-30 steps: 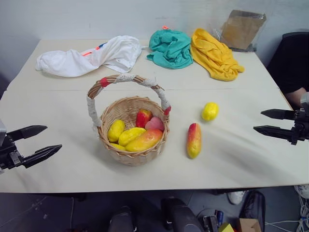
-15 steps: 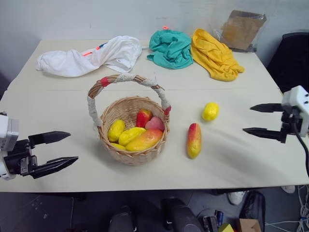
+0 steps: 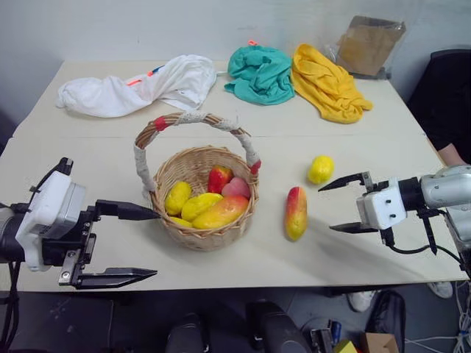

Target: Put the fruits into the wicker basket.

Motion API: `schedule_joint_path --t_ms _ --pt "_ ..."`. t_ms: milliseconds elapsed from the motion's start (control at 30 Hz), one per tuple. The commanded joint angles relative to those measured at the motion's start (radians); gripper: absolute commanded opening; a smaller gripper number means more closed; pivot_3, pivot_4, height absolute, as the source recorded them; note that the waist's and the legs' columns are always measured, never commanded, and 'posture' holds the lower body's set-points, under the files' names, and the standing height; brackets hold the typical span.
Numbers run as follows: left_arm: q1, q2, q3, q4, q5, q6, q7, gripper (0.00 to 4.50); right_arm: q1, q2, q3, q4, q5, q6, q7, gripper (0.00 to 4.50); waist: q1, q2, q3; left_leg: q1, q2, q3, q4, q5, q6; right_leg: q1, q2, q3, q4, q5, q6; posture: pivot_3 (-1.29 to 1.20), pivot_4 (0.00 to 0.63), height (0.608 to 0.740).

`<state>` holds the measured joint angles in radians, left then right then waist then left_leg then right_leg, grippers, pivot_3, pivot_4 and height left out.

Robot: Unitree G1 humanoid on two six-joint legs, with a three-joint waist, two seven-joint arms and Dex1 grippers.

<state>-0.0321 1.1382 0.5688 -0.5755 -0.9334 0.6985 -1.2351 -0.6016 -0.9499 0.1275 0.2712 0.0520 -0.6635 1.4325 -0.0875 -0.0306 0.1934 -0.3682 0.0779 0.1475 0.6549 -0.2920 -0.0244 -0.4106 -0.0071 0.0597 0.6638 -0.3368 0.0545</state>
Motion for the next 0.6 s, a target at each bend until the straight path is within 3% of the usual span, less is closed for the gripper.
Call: schedule_joint_path --t_ms 33,367,467,600 --pt "-0.093 0.024 -0.067 0.011 -0.025 -0.010 0.010 4.50 -0.089 0.047 0.080 0.113 -0.072 -0.178 0.001 4.47 -0.001 0.000 0.000 0.000 0.000 0.000 0.000 0.000 0.000 0.000 0.000 0.000 0.000 0.000 0.000 0.00 0.150 0.740" --pt "-0.244 0.011 -0.182 0.051 -0.014 0.000 0.042 4.50 -0.268 0.200 0.225 0.380 -0.169 -0.270 -0.054 4.47 -0.002 0.000 0.000 -0.001 0.002 0.000 0.005 0.000 -0.001 -0.001 0.001 0.000 0.004 -0.001 -0.001 0.00 0.150 0.740" --pt "-0.255 0.008 -0.190 0.049 -0.014 0.002 0.055 4.50 -0.277 0.202 0.237 0.397 -0.149 -0.260 -0.026 3.86 -0.001 0.000 0.000 -0.001 0.002 0.000 0.007 0.000 0.000 -0.001 0.001 0.000 0.007 -0.001 -0.001 0.00 0.150 0.740" --pt "-0.248 0.010 -0.178 0.047 -0.015 0.010 0.068 4.50 -0.244 0.165 0.219 0.333 -0.034 -0.160 0.062 2.57 -0.001 0.000 0.000 -0.001 0.002 -0.001 0.007 0.000 0.000 -0.001 0.001 0.000 0.008 -0.001 -0.001 0.00 0.150 0.740"
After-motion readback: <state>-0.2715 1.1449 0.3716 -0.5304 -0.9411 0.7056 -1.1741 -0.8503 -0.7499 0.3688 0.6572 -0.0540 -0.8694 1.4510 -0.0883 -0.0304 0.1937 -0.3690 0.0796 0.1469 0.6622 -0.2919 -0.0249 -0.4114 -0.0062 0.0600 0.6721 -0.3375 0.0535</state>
